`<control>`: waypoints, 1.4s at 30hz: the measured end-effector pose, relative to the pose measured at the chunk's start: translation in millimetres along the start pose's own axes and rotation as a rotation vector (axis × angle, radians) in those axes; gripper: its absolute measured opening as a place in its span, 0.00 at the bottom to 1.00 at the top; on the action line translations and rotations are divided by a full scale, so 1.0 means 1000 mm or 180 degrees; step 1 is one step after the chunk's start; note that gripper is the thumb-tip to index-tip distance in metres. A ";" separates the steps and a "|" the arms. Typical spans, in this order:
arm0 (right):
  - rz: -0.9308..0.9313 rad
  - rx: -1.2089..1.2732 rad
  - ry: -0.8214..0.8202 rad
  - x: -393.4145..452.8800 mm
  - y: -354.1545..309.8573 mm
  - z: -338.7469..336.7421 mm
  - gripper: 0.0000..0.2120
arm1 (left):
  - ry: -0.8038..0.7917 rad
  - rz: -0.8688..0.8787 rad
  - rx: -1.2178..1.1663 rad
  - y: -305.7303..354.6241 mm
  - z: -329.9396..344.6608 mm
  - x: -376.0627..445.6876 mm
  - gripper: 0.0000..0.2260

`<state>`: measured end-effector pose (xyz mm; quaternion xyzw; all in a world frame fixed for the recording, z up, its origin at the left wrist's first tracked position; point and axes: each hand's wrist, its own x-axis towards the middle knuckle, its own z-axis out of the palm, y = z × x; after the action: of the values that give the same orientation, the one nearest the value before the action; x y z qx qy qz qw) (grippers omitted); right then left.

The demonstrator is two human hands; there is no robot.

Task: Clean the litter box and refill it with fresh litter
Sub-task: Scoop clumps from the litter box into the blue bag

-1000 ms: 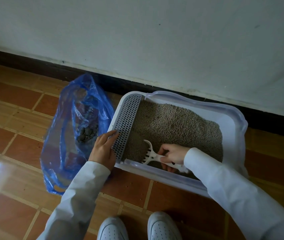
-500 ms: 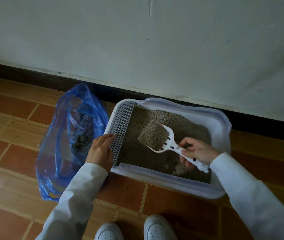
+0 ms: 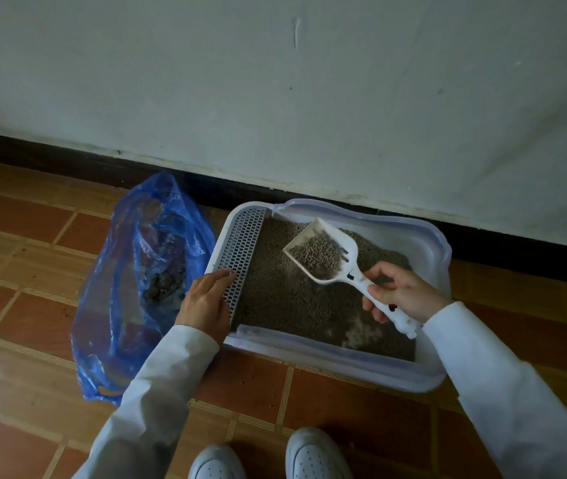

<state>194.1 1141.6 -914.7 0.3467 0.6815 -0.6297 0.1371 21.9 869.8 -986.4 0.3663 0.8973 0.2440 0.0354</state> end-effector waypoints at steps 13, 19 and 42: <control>-0.0022 0.0031 0.0171 -0.005 -0.015 0.000 0.05 | 0.0005 0.0079 -0.0066 0.006 -0.001 0.002 0.24; -0.0090 0.0037 0.0390 -0.006 -0.016 0.002 0.05 | -0.0009 0.0063 -0.0042 0.005 -0.002 0.002 0.23; -0.0567 -0.1086 -0.0284 0.094 -0.099 0.171 0.07 | 0.0292 -0.1117 0.0262 -0.067 -0.043 -0.048 0.20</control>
<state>19.4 1009.6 -926.3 0.2286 0.7995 -0.5295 0.1677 3.7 778.3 -985.0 0.1937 0.9573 0.2136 0.0215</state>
